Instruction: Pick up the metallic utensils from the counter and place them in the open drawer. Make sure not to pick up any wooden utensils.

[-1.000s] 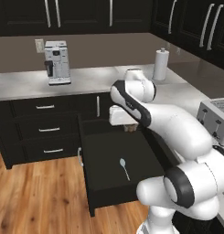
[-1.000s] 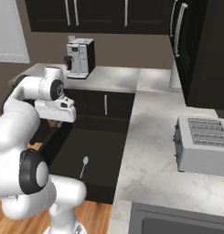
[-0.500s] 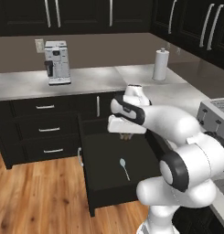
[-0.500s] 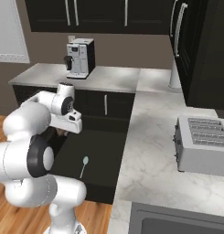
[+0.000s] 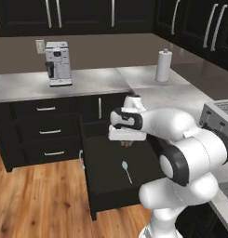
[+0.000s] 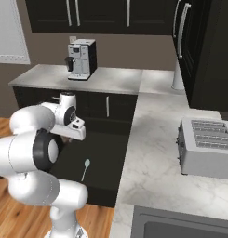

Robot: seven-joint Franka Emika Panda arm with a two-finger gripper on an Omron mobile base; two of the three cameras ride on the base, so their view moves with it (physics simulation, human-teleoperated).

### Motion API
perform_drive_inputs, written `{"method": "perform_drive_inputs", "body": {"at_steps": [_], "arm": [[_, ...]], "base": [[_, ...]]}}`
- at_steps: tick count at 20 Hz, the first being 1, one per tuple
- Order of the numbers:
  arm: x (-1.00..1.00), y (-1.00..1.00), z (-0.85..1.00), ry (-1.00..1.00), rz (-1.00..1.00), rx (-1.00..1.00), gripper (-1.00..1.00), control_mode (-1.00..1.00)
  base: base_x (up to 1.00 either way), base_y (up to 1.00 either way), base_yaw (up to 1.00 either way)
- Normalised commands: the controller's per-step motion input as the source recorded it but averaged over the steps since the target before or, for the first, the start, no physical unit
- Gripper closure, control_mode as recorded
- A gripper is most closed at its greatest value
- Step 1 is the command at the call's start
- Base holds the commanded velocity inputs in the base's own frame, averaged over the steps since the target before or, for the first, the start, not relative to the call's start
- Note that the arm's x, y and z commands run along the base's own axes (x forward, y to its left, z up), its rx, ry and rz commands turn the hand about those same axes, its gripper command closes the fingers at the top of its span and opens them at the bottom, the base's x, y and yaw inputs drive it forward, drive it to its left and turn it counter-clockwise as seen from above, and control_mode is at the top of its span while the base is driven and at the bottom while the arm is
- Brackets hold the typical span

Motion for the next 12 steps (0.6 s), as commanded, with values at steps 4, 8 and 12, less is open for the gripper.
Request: {"method": "perform_drive_inputs", "body": {"at_steps": [4, 8, 12], "arm": [[0.01, 0.00, -0.55, 0.00, 0.00, -0.01, 1.00, -1.00], [-0.06, 0.00, -0.39, 0.00, 0.01, 0.00, 1.00, -1.00], [-0.36, 0.00, -0.31, 0.00, 0.06, 0.00, 1.00, -1.00]], "base": [[0.00, 0.00, 0.00], [0.00, 0.00, 0.00], [0.00, 0.00, 0.00]]}}
